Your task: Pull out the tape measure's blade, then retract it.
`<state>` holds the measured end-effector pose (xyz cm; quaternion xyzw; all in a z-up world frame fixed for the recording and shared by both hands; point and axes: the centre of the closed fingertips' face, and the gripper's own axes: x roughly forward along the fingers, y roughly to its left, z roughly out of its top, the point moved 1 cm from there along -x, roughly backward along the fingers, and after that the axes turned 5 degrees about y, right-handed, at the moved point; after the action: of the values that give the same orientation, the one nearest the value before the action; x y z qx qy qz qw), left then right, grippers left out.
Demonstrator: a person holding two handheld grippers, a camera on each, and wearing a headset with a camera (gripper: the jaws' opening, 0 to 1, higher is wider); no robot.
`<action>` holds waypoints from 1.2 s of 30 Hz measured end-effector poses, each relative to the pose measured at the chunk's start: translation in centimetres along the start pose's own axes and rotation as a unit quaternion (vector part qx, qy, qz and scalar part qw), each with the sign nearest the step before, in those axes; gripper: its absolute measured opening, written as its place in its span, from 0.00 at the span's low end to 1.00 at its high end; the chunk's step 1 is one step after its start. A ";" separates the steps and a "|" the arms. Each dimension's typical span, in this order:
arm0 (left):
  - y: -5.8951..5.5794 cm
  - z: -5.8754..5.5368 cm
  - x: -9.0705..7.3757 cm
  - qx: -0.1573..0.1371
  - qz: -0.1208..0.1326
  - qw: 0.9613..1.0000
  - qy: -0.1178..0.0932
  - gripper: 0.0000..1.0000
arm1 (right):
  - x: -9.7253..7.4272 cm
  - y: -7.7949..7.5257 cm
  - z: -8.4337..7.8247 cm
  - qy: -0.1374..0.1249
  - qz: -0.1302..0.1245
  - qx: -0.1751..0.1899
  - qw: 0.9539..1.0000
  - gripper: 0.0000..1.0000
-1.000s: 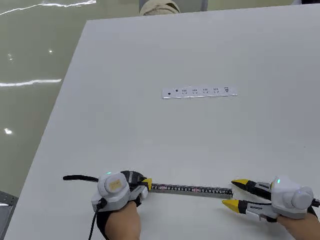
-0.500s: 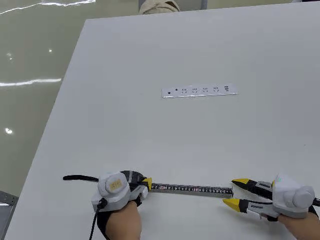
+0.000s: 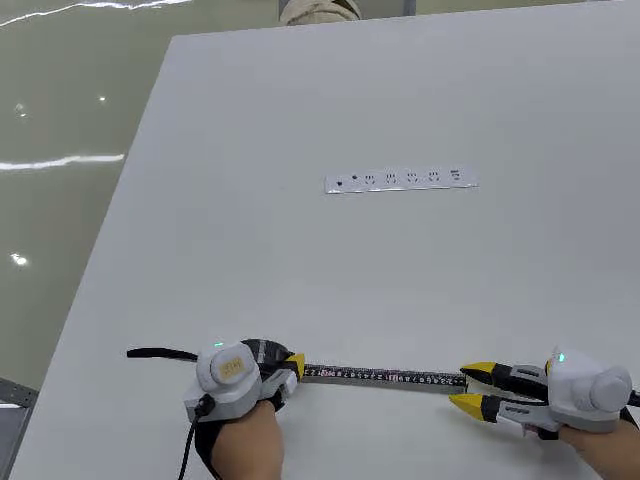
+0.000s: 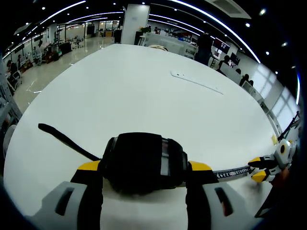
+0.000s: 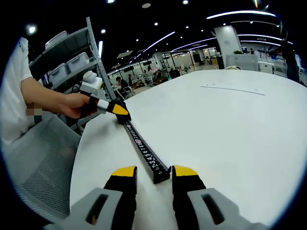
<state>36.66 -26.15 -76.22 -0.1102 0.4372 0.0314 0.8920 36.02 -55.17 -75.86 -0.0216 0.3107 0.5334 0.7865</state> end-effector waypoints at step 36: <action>0.0 0.0 0.3 0.002 0.000 1.000 0.006 0.69 | 0.3 -0.6 -0.6 0.014 0.010 -0.054 0.998 0.13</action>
<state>36.85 -26.12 -76.41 -0.1084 0.4423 0.0297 0.8898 36.28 -55.40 -76.67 -0.0686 0.2920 0.5567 0.7747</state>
